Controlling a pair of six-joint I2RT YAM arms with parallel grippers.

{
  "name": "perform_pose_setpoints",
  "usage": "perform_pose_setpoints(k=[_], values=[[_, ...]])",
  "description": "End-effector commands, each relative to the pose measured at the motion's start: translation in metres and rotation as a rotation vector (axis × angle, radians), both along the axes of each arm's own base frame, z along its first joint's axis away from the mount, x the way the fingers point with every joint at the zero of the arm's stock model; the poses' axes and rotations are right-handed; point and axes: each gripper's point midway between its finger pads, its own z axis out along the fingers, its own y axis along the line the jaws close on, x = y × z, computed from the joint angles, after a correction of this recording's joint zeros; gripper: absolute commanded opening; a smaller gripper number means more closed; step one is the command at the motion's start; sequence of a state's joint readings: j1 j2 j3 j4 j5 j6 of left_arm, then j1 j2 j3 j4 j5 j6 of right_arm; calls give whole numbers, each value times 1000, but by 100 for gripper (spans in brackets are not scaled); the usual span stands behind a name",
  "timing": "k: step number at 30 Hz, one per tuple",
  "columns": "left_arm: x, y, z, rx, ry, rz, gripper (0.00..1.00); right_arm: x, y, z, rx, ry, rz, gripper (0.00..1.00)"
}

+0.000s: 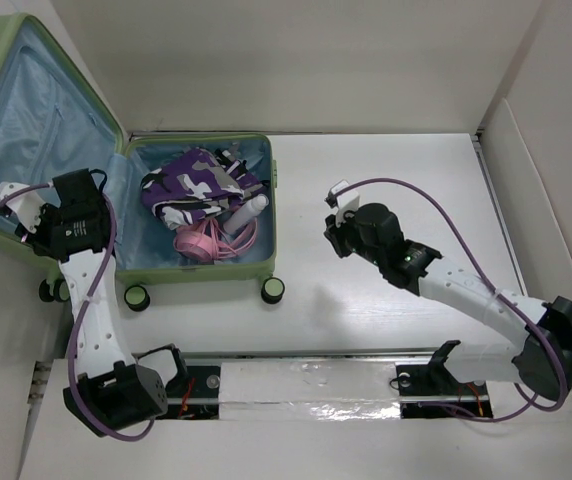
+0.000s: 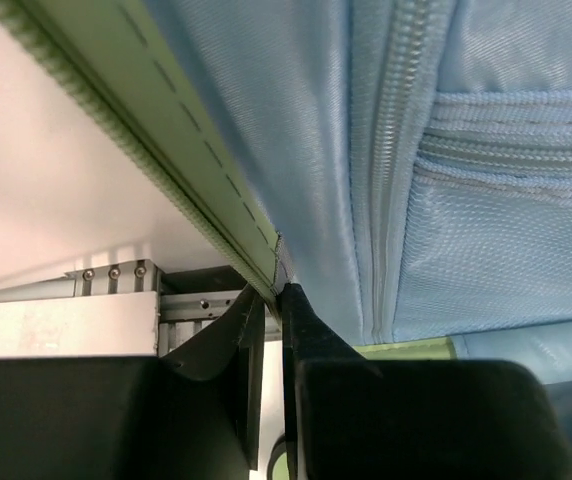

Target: Pack the luggage

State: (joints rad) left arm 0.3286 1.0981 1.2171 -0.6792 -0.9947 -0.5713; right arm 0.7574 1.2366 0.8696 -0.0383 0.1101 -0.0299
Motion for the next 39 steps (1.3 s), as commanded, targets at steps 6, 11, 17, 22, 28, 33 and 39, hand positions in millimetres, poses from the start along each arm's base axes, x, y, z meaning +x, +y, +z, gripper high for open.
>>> perform_pose_setpoints(k=[6, 11, 17, 22, 28, 33, 39], values=[[16, -8, 15, 10, -129, -85, 0, 12, -1, 15, 30, -27, -35, 20], [42, -59, 28, 55, -205, -378, 0, 13, 2, 12, 27, -16, -22, 20], [58, -93, 36, 53, -260, -619, 0, 11, 5, 11, 34, -9, -11, 20], [81, -131, 33, 48, -266, -892, 0, 14, 1, 12, 34, -11, -28, 20], [96, -188, 20, -15, -310, -1223, 0, 16, -4, 13, 40, -15, -47, 20], [92, -250, 17, -135, -312, -1569, 39, 15, -9, 19, 48, -27, -62, 20], [41, -320, 36, -190, -369, -2025, 36, 18, -17, 23, 61, -41, -85, 20]])
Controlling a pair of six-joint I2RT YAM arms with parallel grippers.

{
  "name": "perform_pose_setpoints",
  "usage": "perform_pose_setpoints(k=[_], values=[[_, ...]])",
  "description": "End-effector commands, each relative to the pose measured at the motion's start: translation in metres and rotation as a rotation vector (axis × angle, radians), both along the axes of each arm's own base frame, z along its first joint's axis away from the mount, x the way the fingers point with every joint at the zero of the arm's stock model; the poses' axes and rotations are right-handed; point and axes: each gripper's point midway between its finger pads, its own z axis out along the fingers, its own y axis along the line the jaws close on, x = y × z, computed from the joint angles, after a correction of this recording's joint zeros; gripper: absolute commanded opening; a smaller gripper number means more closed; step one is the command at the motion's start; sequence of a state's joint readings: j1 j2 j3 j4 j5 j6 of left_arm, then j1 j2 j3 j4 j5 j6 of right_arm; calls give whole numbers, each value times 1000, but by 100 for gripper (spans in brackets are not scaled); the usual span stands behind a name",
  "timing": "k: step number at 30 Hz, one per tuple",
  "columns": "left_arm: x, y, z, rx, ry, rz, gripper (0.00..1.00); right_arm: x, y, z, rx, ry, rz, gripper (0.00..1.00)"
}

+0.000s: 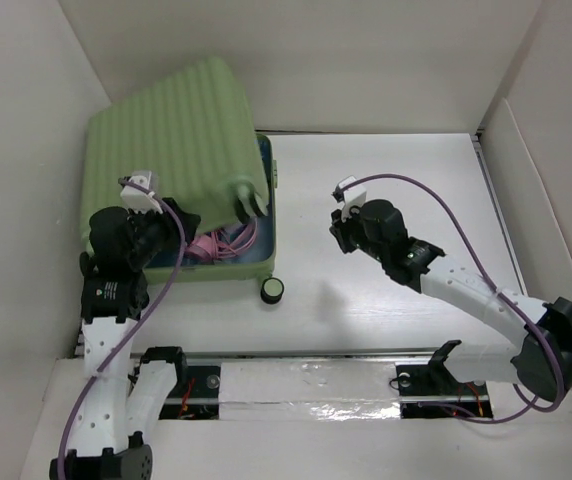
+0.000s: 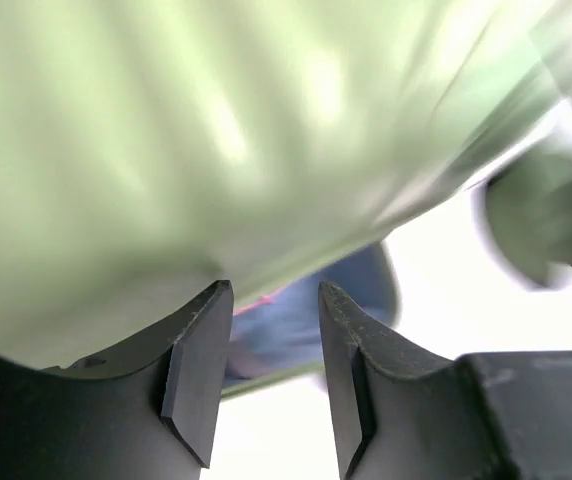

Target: Pack the luggage

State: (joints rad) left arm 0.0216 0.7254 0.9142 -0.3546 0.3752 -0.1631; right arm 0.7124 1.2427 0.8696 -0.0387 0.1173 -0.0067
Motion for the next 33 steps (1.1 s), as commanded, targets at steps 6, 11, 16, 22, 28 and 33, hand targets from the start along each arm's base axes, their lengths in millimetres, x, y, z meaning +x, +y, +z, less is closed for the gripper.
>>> perform_pose_setpoints(k=[6, 11, 16, 22, 28, 33], values=[[-58, -65, 84, -44, -282, -458, 34, 9, -7, 22, 42, -54, -40, 20], [-11, -9, 127, -118, -299, -10, 34, 10, -7, 18, 34, -47, -43, 15], [19, 90, 126, -138, -270, 603, 36, 9, -5, 16, 33, -40, -33, 0], [38, 174, 77, 19, -104, 1058, 28, 6, -2, 29, 72, -82, -21, 0], [50, 230, 44, 84, -28, 1213, 24, 3, -1, 36, 88, -92, -7, 0], [54, 273, 4, 75, 117, 1289, 21, -1, 2, 39, 92, -94, 7, 0]])
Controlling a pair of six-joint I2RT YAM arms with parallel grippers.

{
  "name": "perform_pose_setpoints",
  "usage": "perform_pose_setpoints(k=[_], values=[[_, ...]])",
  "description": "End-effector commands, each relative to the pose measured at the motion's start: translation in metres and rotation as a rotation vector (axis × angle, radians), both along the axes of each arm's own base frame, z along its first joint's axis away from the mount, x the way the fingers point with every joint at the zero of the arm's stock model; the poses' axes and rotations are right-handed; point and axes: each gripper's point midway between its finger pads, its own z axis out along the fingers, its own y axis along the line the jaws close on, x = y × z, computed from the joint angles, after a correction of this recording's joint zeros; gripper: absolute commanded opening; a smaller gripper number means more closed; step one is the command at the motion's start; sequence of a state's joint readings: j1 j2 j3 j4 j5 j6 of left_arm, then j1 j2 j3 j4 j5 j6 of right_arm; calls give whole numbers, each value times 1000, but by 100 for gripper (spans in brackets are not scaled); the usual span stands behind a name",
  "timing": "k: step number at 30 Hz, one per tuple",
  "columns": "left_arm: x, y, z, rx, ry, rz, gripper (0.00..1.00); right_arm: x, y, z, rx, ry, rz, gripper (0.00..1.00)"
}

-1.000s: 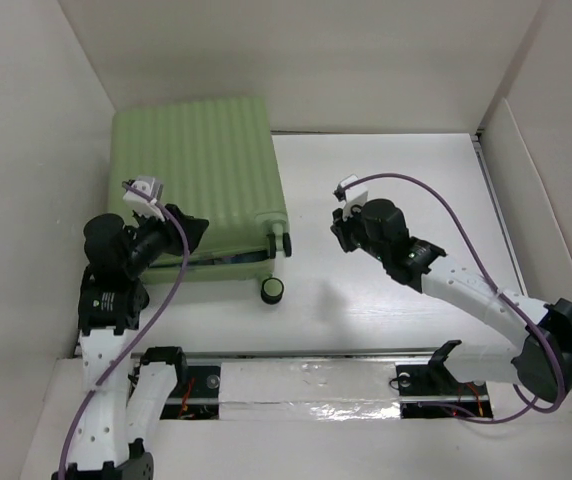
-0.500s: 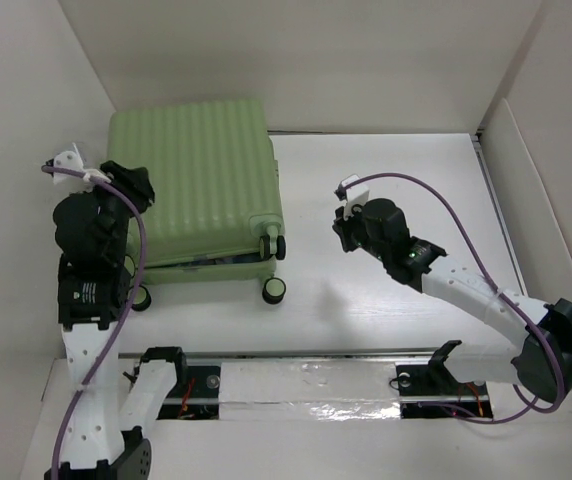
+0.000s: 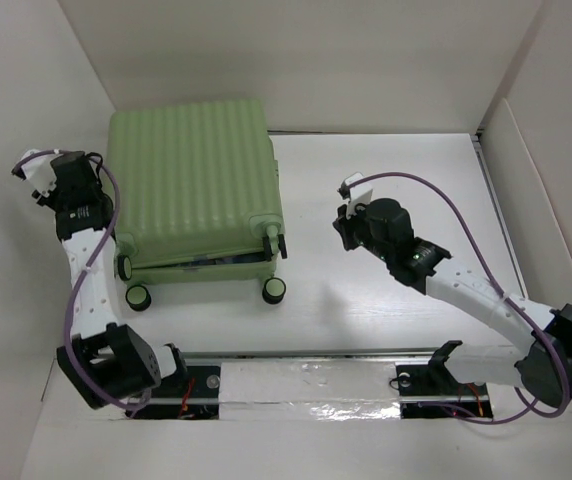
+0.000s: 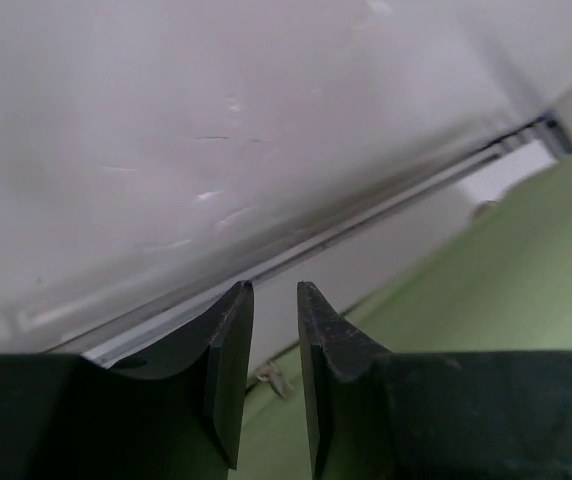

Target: Pack the luggage

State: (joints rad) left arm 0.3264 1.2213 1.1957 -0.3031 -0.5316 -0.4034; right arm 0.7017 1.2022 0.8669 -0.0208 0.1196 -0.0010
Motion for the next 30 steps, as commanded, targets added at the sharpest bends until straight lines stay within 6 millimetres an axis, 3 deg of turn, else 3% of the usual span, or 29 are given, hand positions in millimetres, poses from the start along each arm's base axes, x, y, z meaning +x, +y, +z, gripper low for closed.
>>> perform_pose_setpoints(k=[1, 4, 7, 15, 19, 24, 25, 27, 28, 30], values=[[4, 24, 0, -22, -18, 47, 21, -2, 6, 22, 55, -58, 23, 0], [3, 35, -23, -70, 24, 55, 20, -4, 6, 25, 61, -63, 29, 0], [5, 31, -52, -102, 89, 26, 20, -6, 6, 30, 70, -71, 34, 0], [11, -16, -146, -367, 92, -123, 18, -9, 6, 34, 76, -83, 33, 0], [15, -37, -161, -463, 46, -173, 18, -7, 0, 34, 68, -88, 2, 0], [30, -112, -165, -592, -74, -355, 18, -8, -14, 45, 98, -113, -64, 0], [35, -138, -157, -595, -100, -429, 17, -8, -16, 45, 104, -114, -79, 0], [35, -165, -157, -611, -124, -475, 17, -7, -23, 46, 108, -119, -100, 0], [34, -192, -150, -611, -130, -544, 17, -4, -28, 47, 108, -122, -120, 0], [28, -216, -152, -611, -129, -592, 17, -3, -35, 49, 110, -123, -142, 0]])
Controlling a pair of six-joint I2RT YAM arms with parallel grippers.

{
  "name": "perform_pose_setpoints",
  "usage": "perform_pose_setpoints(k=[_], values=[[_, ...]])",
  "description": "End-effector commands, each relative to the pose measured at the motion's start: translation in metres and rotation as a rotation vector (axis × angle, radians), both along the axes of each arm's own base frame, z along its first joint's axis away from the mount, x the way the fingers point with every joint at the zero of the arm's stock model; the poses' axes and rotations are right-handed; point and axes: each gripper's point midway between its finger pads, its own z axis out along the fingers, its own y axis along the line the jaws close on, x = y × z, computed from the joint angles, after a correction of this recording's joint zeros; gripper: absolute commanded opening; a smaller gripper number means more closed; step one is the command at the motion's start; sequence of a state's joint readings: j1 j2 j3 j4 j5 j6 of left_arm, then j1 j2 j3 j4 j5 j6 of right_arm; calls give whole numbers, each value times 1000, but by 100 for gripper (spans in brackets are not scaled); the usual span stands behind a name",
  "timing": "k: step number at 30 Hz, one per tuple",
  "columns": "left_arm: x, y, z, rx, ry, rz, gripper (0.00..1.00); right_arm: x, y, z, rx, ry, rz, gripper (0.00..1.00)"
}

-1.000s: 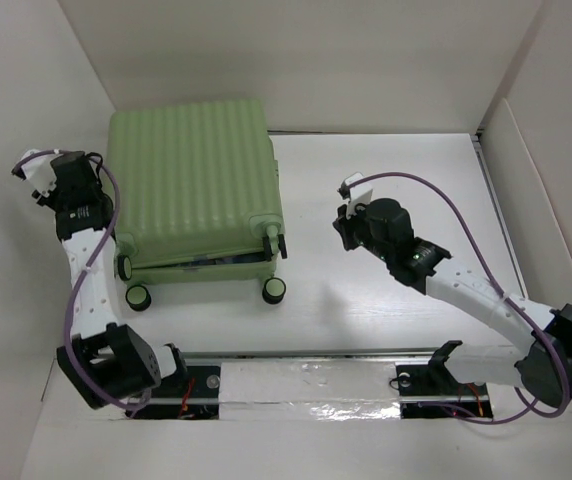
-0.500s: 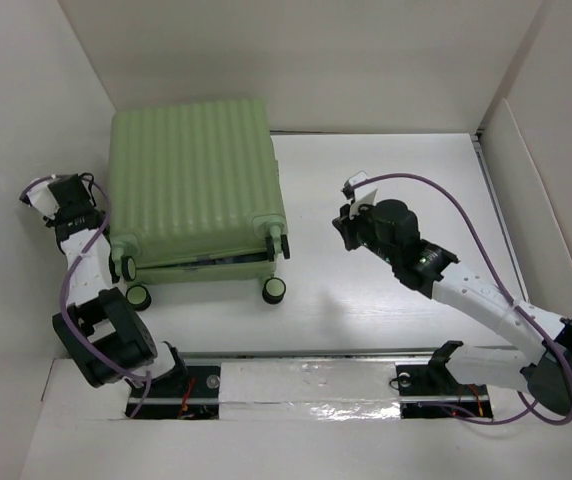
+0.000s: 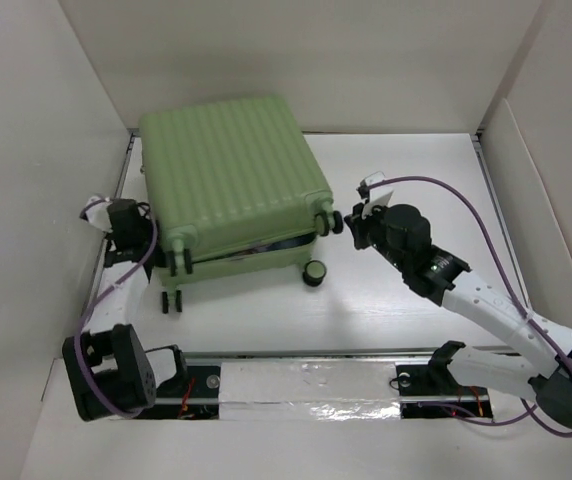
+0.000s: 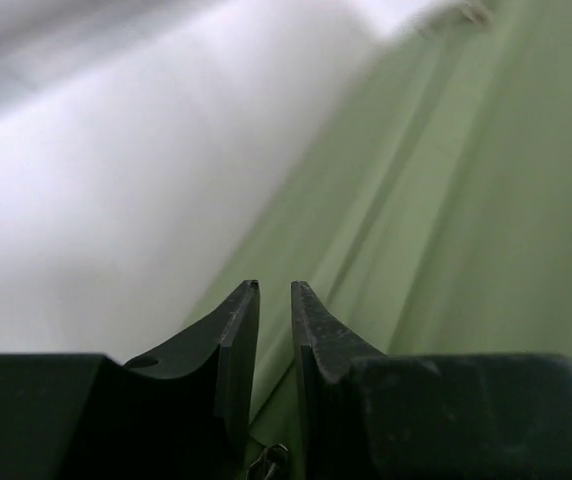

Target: Pack the luggage

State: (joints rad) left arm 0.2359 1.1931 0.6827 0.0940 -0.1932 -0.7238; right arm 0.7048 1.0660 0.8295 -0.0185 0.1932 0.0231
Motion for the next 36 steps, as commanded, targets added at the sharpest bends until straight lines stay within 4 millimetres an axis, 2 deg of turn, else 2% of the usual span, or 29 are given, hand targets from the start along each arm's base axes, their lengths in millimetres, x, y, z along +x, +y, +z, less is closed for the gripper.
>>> perform_pose_setpoints(k=[1, 2, 3, 5, 6, 7, 8, 9, 12, 14, 15, 17, 18, 19, 20, 21, 22, 23, 24, 25, 26, 27, 29, 30, 31, 33, 34, 35, 36], values=[[-7, -134, -1, -205, -57, -397, 17, 7, -17, 16, 45, -42, -85, 0], [-14, -158, 0, -226, -67, -465, 17, 6, -19, 18, 49, -45, -95, 0], [-23, -170, -8, -240, -72, -493, 16, 7, -24, 21, 56, -51, -115, 0], [-41, -197, 0, -272, -117, -552, 15, 4, -30, 28, 73, -68, -131, 0], [-52, -202, -11, -279, -101, -564, 15, 5, -34, 30, 79, -73, -147, 0], [-59, -207, -2, -281, -139, -583, 14, 3, -40, 37, 97, -88, -168, 1], [-66, -213, -1, -304, -146, -593, 14, 1, -44, 29, 79, -69, -178, 2], [-78, -221, -9, -315, -133, -622, 14, 2, -49, 31, 87, -77, -199, 7], [-88, -225, 17, -304, -225, -683, 14, 9, -63, 26, 89, -70, -254, 19], [-86, -216, 42, -232, -281, -679, 15, 16, -71, 19, 87, -50, -289, 23], [-83, -208, 65, -159, -313, -669, 16, 18, -74, 15, 85, -42, -301, 27], [-73, -188, 96, -82, -373, -572, 18, 24, -79, 11, 89, -26, -312, 29], [-66, -187, 137, -79, -493, -557, 19, 27, -80, 6, 85, -12, -315, 30], [-60, -187, 156, -76, -547, -543, 27, 29, -81, 4, 90, -3, -321, 29], [-51, -185, 174, -68, -600, -520, 34, 29, -80, 2, 90, 2, -318, 28], [-44, -184, 221, -64, -709, -498, 40, 31, -82, 0, 90, 8, -326, 16], [-15, -190, 211, -43, -634, -482, 46, 31, -81, -1, 94, 13, -318, 9], [4, -184, 215, -26, -612, -468, 48, 30, -80, -1, 97, 15, -311, 3], [19, -183, 257, -19, -670, -472, 49, 29, -80, -2, 98, 17, -308, 0], [55, -186, 234, -10, -582, -477, 50, 29, -78, 6, 123, -10, -302, 0], [72, -173, 236, 0, -567, -441, 50, 27, -79, 0, 119, -4, -298, 0], [102, -167, 238, 10, -554, -423, 51, 25, -78, -3, 126, -5, -293, 0], [131, -152, 239, 14, -538, -416, 52, 23, -79, -10, 121, 11, -290, 0], [144, -130, 263, 30, -561, -385, 52, 22, -80, -15, 117, 18, -297, 0], [173, -122, 234, 28, -486, -388, 53, 22, -81, -18, 118, 24, -304, 0], [197, -107, 217, 39, -407, -412, 53, 22, -81, -29, 110, 41, -306, 0], [221, -91, 210, 40, -391, -416, 53, 22, -79, -33, 107, 52, -301, 0], [231, -88, 201, 31, -368, -443, 53, 22, -75, -37, 111, 68, -283, 0], [239, -82, 211, 49, -378, -461, 53, 24, -73, -45, 99, 89, -284, 0]])
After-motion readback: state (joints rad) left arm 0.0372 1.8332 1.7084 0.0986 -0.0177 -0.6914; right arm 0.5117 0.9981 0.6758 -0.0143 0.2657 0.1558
